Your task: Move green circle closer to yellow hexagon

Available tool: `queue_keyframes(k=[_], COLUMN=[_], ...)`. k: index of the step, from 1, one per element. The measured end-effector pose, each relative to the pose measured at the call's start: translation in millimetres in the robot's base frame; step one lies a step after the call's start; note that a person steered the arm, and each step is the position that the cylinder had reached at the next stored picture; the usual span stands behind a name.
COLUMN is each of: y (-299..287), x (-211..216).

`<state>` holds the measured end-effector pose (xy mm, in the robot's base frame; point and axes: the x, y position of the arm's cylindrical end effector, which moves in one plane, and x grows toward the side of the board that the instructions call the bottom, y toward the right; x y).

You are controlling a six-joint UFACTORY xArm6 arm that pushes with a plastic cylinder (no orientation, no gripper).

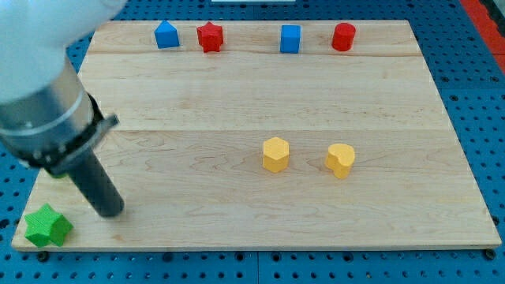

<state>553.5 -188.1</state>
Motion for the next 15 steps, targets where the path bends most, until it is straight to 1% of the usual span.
queue_keyframes(k=[1,2,3,4,5,6,7,10,12,15], y=[16,19,-56,-116,-116,-116,-116,-81,-28,31], x=[-61,-102,-115,-105,-90,-57,-46,-43,-48,-55])
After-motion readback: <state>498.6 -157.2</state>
